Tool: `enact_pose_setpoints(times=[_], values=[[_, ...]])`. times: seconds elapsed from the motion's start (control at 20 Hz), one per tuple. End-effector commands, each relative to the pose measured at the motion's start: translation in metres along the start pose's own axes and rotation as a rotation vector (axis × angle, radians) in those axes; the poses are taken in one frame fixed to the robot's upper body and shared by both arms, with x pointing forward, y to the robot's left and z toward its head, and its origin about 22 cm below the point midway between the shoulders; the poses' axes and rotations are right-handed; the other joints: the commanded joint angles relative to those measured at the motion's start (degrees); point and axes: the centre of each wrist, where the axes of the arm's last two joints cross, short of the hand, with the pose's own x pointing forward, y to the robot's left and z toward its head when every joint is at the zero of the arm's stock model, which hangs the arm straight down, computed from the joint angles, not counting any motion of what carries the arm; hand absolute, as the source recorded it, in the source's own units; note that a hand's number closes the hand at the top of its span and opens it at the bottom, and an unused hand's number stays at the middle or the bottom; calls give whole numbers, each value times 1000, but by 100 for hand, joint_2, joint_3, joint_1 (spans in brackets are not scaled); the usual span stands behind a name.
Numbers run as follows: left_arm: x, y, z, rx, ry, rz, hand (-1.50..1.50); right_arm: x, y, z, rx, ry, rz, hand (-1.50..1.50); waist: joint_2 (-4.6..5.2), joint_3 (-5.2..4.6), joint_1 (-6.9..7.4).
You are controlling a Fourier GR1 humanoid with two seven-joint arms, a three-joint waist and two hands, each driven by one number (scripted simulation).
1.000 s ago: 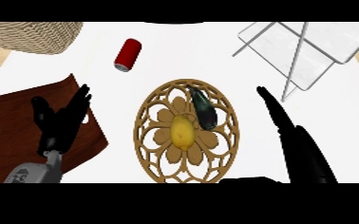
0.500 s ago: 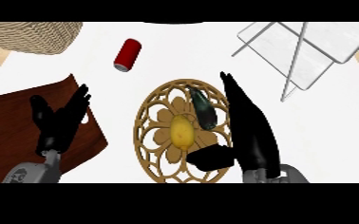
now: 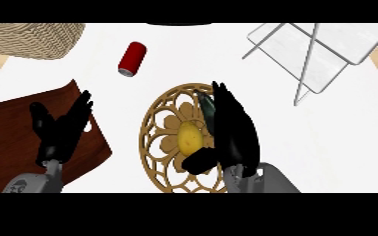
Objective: Pick the lemon from the placemat and place it in the tiered shelf
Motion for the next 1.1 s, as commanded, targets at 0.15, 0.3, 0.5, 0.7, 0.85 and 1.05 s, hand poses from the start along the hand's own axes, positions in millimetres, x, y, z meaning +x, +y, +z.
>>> enact_pose_setpoints(times=[0.15,0.3,0.5,0.7,0.85,1.05], values=[[-29,0,11,-14,97,6,0,10,19,-2,-38,230,31,-150,27,-64,40],[-26,-7,7,-8,94,9,0,4,29,-4,-21,253,59,-150,43,-59,19],[-20,-8,5,-18,81,13,0,9,32,-9,-20,252,43,-150,42,-58,47],[-33,1,5,0,87,-1,0,7,37,-14,-45,270,97,-150,44,-67,3],[-24,-10,3,2,69,-1,0,0,41,-21,-57,310,99,-150,46,-59,-6],[-32,-9,6,-6,73,-4,0,-3,44,-19,-68,304,131,-150,40,-59,-34]])
